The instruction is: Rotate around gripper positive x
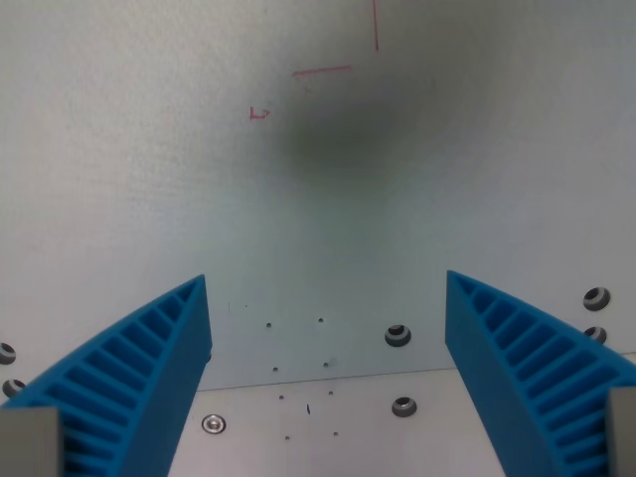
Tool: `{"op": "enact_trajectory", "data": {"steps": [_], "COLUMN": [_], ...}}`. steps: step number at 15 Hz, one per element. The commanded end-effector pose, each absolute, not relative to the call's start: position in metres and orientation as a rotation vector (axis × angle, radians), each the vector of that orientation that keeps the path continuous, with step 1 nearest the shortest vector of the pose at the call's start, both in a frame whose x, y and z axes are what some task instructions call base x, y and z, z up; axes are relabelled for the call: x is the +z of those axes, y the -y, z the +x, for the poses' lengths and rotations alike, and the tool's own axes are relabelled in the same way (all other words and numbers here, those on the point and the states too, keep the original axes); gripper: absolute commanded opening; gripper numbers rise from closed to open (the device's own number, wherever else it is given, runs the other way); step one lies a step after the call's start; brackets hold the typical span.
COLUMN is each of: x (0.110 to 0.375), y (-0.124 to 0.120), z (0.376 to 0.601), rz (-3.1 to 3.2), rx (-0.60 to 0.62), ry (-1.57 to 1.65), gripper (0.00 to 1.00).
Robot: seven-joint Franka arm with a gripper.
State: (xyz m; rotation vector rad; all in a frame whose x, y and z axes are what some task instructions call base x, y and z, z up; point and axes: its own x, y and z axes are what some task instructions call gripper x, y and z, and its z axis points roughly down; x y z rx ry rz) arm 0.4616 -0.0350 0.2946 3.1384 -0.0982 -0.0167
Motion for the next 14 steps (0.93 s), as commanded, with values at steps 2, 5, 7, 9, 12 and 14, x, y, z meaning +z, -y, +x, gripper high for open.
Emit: {"op": "enact_trajectory", "data": {"steps": [2,5,7,9,12,14], "x": [0.2960,0.2960,0.2960,0.2960,0.2960,0.2960], "y": [0.0351,0.0351,0.0351,0.0351,0.0351,0.0351], "z": [0.4617,0.4617,0.4617,0.4617,0.4617,0.4617], "rz": [3.162,3.197,3.220,3.243,3.278,3.302], "rx": [-0.010,-0.008,-0.007,-0.006,-0.004,-0.003], "ry": [0.099,0.100,0.101,0.102,0.103,0.104], "gripper": [1.00,1.00,1.00,1.00,1.00,1.00]}}
